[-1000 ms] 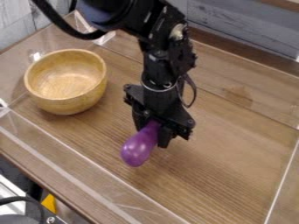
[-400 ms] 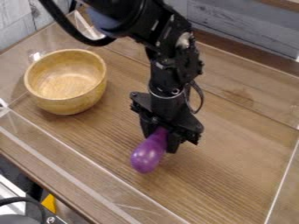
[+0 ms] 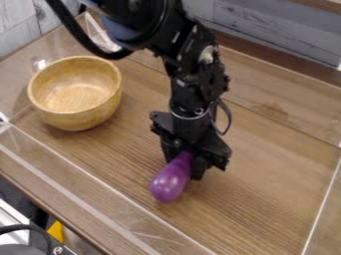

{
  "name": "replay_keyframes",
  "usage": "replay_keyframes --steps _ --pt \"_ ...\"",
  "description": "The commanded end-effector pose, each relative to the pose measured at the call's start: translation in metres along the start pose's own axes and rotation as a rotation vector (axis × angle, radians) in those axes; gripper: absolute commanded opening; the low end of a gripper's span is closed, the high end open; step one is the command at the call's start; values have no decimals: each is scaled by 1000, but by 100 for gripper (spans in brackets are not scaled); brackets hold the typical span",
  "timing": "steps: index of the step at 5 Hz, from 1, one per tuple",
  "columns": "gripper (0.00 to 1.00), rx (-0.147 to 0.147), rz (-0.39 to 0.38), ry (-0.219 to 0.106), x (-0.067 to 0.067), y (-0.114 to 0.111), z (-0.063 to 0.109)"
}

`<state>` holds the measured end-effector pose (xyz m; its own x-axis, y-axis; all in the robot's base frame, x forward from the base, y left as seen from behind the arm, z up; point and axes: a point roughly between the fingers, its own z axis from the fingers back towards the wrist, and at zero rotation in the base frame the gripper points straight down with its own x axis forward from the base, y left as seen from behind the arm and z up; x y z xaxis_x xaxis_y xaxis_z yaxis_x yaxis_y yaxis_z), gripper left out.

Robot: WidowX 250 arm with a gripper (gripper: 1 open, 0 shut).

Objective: Remove the purple eggplant from inside the brown bowl and put it on the table

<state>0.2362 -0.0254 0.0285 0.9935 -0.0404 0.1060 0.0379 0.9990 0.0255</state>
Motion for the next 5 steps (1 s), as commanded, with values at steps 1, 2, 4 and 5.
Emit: replay_keyframes --steps 1,2,4,5 --pt "0 -18 -1 -26 5 -7 1" --pt "0 -22 119 -22 1 -8 4" --pt "0 -47 196 -6 -5 -11 13" --pt "0 -67 152 4 -6 -14 18"
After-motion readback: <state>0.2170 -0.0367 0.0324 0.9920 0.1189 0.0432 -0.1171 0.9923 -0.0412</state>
